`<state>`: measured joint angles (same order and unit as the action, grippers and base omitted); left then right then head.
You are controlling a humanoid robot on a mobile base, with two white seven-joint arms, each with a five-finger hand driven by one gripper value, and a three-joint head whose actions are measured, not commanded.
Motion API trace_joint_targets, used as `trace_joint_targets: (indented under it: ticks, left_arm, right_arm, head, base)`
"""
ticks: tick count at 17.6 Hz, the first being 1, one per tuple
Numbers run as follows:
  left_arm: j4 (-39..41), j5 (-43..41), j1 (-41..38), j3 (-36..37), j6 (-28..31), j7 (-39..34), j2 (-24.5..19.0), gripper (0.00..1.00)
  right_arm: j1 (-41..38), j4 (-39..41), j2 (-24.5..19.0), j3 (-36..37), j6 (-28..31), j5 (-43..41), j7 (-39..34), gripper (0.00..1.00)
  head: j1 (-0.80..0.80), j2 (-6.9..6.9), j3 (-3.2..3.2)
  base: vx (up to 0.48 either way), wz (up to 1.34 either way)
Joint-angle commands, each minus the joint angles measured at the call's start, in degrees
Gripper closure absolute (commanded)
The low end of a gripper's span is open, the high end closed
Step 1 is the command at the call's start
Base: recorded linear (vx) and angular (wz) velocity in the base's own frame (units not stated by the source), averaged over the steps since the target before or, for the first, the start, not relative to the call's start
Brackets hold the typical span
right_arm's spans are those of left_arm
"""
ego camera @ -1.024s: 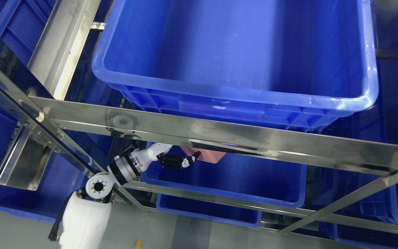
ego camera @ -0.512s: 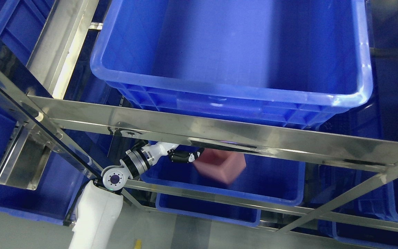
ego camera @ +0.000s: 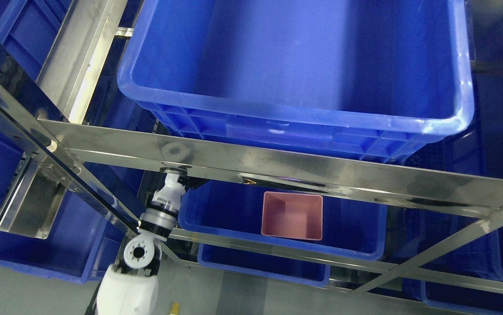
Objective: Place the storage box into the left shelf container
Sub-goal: 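Release the pink box into the blue bin and withdraw the left hand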
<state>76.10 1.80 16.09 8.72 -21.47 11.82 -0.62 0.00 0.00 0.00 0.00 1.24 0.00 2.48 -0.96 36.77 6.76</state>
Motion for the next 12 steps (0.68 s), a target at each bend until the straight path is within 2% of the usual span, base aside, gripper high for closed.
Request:
trace_joint_targets:
  ticks: [1, 5, 8, 12]
  left_arm:
    - [15.6, 5.7, -13.3, -2.5, -7.8, -0.8, -0.4, 0.0]
    - [15.6, 5.7, -16.5, -2.5, -11.0, -0.8, -0.4, 0.0]
    - [15.5, 5.7, -17.1, -2.6, -7.7, -1.1, -0.4, 0.0]
    - [15.5, 5.7, -18.3, -2.5, -6.8, -1.0, -0.4, 0.0]
  right_arm:
    - [-0.5, 1.0, 1.0, 0.3, 0.0, 0.1, 0.0, 0.0]
    - [-0.5, 1.0, 1.0, 0.3, 0.0, 0.1, 0.0, 0.0]
    - [-0.5, 1.0, 1.0, 0.3, 0.0, 0.1, 0.0, 0.0]
    - [-0.5, 1.0, 1.0, 0.3, 0.0, 0.1, 0.0, 0.0]
  head:
    - [0.0, 0.0, 0.0]
    - [0.0, 0.0, 0.0]
    - [0.0, 0.0, 0.0]
    - [0.0, 0.0, 0.0]
  base:
    - [0.0, 0.0]
    - [0.0, 0.0]
    - [-0.001, 0.01]
    - [0.0, 0.0]
